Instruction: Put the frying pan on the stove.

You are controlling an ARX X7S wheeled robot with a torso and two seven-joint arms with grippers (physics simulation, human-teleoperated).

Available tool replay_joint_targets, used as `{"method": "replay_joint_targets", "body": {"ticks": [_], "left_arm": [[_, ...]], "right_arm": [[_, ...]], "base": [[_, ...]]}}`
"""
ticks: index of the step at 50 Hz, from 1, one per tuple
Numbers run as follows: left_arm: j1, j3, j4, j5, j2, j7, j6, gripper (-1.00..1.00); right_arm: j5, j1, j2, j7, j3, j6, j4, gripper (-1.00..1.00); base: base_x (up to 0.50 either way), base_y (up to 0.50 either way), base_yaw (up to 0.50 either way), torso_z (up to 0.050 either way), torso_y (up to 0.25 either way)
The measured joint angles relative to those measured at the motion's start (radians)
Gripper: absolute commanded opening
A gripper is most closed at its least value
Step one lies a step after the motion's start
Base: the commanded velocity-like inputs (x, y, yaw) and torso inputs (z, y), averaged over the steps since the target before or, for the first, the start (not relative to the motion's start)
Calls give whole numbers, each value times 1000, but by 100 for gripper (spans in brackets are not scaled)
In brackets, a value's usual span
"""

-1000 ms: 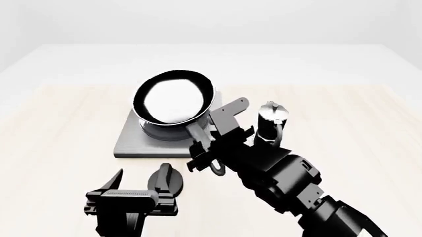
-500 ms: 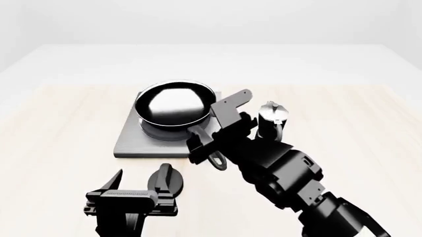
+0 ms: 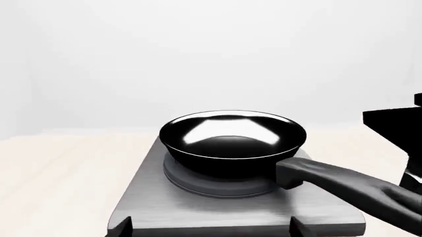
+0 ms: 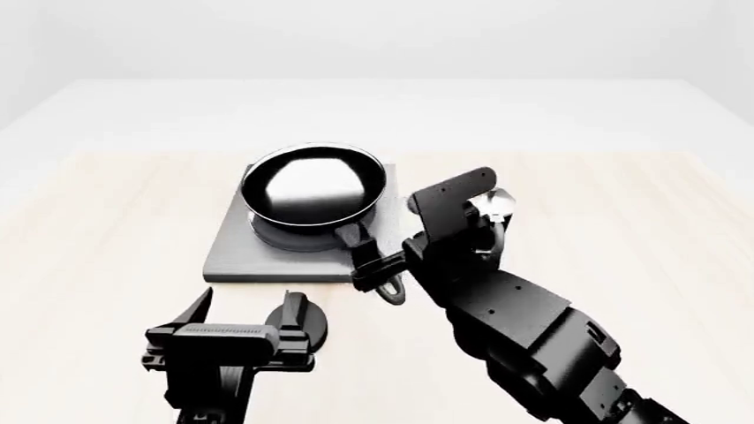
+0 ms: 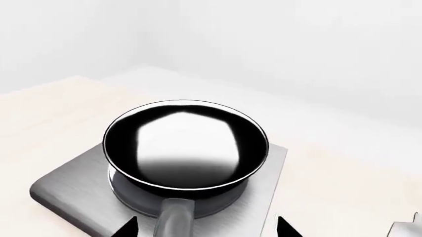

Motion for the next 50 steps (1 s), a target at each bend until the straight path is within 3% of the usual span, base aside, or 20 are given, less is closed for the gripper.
{"method": "replay_joint_targets", "body": {"ticks": [22,50], "left_arm": [[8,-14,107,-9,-39,-42,-66,100],[-25,-17,263,-21,-76,-85,-162,100]], "right_arm": [[-97,-129,110,154,26,-100,-267,100],[-36,-191,209,263,106,-101,-548,100]], "base": [[0,0,0,0,0],[0,0,0,0,0]]}}
